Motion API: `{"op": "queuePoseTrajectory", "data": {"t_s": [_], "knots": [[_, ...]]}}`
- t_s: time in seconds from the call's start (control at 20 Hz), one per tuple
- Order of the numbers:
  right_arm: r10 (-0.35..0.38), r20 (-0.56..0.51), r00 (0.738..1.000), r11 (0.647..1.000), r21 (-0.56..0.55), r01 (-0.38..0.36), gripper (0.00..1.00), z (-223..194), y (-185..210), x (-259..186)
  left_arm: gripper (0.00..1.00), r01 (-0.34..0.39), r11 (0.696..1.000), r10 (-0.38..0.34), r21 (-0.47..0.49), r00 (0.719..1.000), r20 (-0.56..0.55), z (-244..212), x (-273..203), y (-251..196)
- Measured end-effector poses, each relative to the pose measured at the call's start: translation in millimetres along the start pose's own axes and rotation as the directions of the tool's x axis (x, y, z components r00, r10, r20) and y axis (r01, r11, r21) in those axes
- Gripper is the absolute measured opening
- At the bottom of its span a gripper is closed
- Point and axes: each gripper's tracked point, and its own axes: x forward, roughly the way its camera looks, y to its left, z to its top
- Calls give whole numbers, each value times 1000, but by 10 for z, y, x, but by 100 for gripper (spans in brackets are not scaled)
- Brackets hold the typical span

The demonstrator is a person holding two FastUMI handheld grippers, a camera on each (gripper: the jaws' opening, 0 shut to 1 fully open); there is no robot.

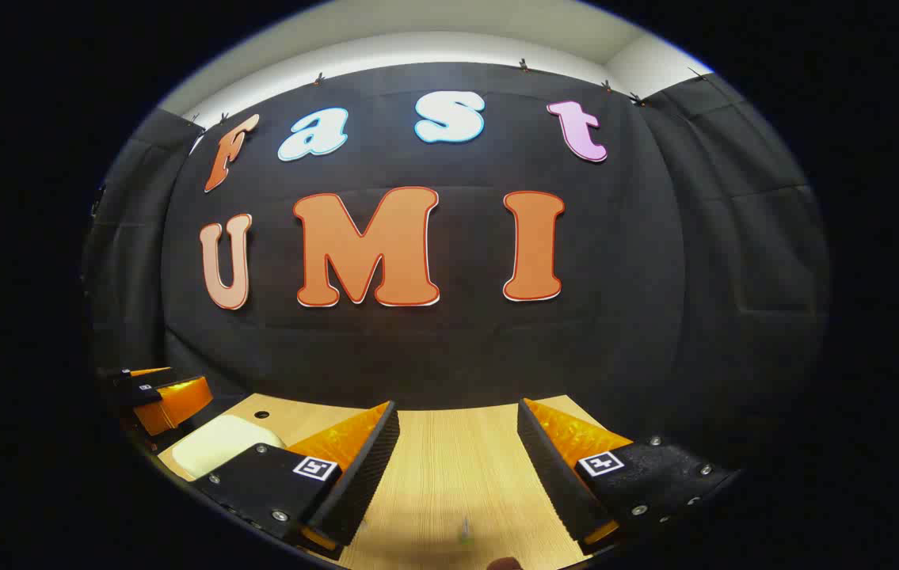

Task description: First open the suitcase, pack the skin care products into it, and then close the suitcase.

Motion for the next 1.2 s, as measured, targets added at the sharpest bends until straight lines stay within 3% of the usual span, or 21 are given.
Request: {"op": "queuePoseTrajectory", "data": {"t_s": [1.2], "knots": [[34, -24, 999, 999, -15, -34, 95, -85, 83, 7, 97, -38, 998, 39, 46, 999, -7, -42, -14, 143]]}}
